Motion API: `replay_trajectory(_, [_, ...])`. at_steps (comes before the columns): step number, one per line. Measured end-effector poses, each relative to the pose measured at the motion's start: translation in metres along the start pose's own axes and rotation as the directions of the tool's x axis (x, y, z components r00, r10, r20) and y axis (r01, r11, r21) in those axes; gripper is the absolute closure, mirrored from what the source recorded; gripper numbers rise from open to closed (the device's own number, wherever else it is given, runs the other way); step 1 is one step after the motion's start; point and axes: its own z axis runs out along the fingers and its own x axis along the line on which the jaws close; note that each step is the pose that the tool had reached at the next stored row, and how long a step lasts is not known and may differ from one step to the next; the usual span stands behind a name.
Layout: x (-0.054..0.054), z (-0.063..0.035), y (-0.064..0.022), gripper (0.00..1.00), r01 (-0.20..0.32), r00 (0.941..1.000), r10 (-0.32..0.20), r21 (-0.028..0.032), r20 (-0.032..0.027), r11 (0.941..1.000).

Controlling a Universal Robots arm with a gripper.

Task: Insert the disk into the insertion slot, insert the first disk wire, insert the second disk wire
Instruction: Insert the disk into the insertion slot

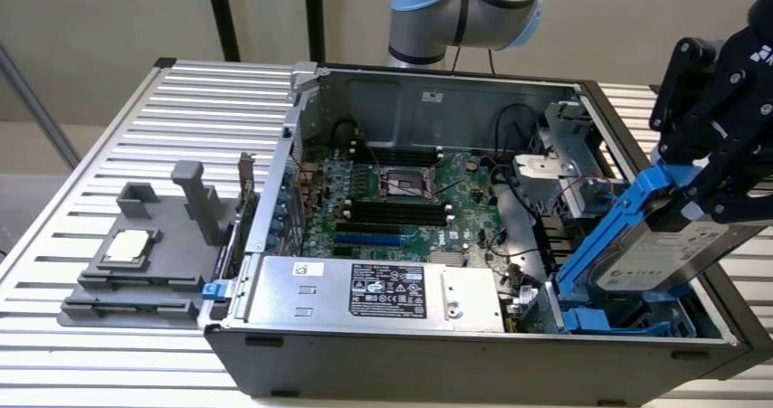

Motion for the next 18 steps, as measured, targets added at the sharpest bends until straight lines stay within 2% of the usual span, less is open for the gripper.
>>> replay_trajectory(18, [0.0038, 0.0037, -0.0002, 0.67, 0.003, 1.0, -0.003, 0.001, 0.0069, 1.0])
